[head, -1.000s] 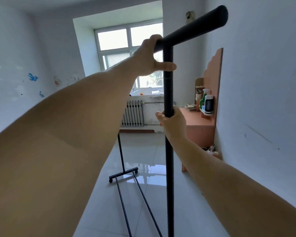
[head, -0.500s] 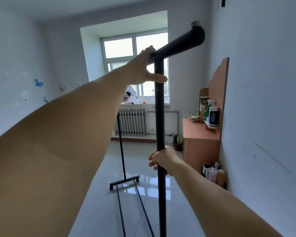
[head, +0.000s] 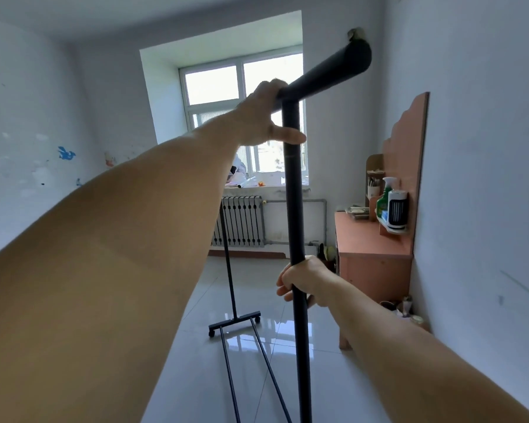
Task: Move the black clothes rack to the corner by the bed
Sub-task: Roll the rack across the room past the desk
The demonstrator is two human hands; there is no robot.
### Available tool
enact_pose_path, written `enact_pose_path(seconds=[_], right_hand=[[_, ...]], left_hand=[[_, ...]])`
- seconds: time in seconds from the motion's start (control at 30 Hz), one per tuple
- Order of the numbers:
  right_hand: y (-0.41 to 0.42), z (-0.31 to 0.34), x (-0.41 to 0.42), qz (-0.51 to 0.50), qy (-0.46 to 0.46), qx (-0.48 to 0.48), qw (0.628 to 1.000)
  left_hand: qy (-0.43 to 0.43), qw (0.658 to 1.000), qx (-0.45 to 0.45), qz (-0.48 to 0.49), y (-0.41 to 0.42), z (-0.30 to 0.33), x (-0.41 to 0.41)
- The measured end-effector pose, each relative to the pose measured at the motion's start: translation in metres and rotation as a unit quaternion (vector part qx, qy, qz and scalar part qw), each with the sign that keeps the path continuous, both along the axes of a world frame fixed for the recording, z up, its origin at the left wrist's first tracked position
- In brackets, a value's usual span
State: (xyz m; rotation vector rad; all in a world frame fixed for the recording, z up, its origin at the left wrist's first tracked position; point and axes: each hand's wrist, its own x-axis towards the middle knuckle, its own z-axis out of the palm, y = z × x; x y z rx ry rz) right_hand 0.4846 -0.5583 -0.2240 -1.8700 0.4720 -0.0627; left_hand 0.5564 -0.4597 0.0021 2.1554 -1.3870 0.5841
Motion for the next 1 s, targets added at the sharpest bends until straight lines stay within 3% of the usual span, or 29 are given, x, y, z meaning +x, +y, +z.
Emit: enact_pose_path(seconds=[0.4, 1.0], right_hand=[[-0.056, -0.004, 0.069, -0.013, -0.001, -0.012, 1.0], [-0.179, 0.001, 0.152, 0.058, -0.006, -0.012, 0.998]], left_hand=[[-0.012, 0.997, 0.023, -0.067, -0.064, 0.002, 0.079], [-0.003, 1.0, -0.024, 0.017, -0.186, 0.0, 0.162]])
